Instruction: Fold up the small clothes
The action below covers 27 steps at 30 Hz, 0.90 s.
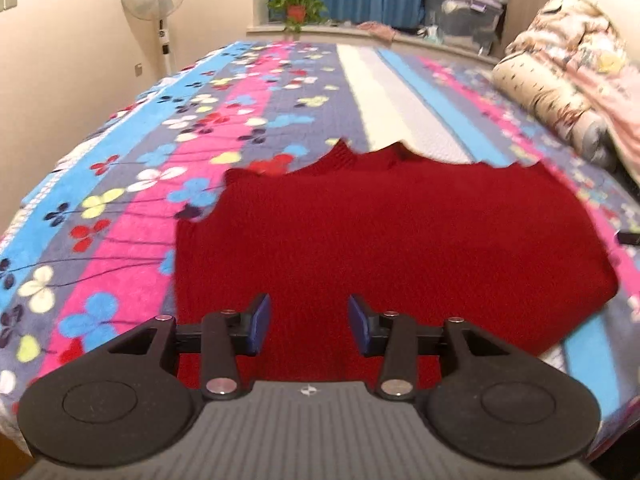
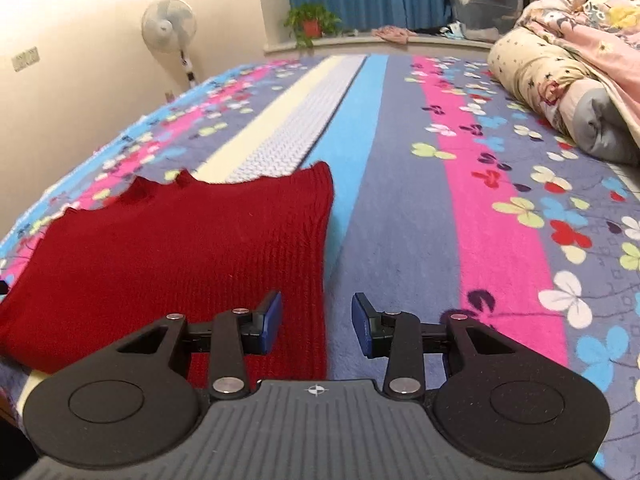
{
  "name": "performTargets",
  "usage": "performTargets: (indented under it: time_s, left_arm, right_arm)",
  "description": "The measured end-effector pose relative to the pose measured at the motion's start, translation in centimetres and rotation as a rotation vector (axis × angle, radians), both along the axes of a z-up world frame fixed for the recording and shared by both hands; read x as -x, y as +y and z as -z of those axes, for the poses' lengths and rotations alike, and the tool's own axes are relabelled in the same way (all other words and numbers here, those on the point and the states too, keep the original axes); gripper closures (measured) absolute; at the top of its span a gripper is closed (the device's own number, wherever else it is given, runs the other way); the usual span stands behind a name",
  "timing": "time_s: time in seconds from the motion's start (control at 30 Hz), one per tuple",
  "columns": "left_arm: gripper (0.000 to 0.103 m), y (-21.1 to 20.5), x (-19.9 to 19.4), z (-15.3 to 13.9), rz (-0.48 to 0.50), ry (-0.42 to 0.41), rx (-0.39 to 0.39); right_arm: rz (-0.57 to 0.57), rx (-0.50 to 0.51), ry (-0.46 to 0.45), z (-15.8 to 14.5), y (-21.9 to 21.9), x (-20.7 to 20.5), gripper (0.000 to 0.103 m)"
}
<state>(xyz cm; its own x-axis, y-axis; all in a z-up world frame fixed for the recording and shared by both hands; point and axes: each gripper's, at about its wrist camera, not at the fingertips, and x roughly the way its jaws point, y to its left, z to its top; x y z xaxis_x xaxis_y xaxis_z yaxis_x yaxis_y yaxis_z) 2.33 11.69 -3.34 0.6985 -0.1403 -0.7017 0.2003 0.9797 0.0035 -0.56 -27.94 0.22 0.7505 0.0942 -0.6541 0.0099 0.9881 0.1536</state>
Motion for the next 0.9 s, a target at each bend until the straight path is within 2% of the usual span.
performTargets:
  time_s: [0.1,0.13,0.2,0.23,0.27,0.37,0.53,0.7,0.8,0.9]
  left_arm:
    - [0.05,-1.3,-0.6,0.9,0.038,0.062,-0.017]
    - [0.044,-1.7,-0.8,1.6,0.051,0.1,-0.042]
    - [0.041,-2.8,-1.3,3.6,0.08,0.2,-0.123]
    - [0.041,-3.2,-1.3,4.1,0.084,0.203,-0.165]
    - [0.041,-3.5,-1.1,4.0,0.089,0.187,-0.179]
    - [0.041,-3.4,-0.7,3.3,0.091,0.151,-0.151]
    - [0.041,-2.3,-0.8,2.8,0.031,0.11,-0.136]
    - [0.041,-1.6,-1.1,2.5,-0.026,0.092,-0.142]
    - [0.041,-1.5,-1.3,2.5,-0.066,0.084,-0.158]
    - [0.04,-1.2,-1.8,3.3,-0.082,0.13,-0.181]
  right_arm:
    - [-0.02,-0.015,0.054,1.0,0.5,-0.5,0.061]
    - [-0.026,-0.018,0.099,1.7,0.5,-0.8,0.061]
    - [-0.03,0.017,0.214,3.7,0.5,-1.5,0.059]
    - [-0.029,0.035,0.232,4.2,0.6,-1.5,0.056]
    - [-0.027,0.041,0.221,4.3,0.6,-1.5,0.053]
    - [-0.02,0.047,0.152,3.0,0.3,-1.3,0.054]
    - [0.016,0.019,0.046,1.6,-0.2,-1.0,0.054]
    - [-0.009,0.002,-0.016,0.8,-0.1,-1.2,0.053]
    - [-0.033,0.008,-0.006,1.0,0.4,-1.2,0.053]
    - [-0.067,0.035,0.107,2.5,0.9,-1.9,0.051]
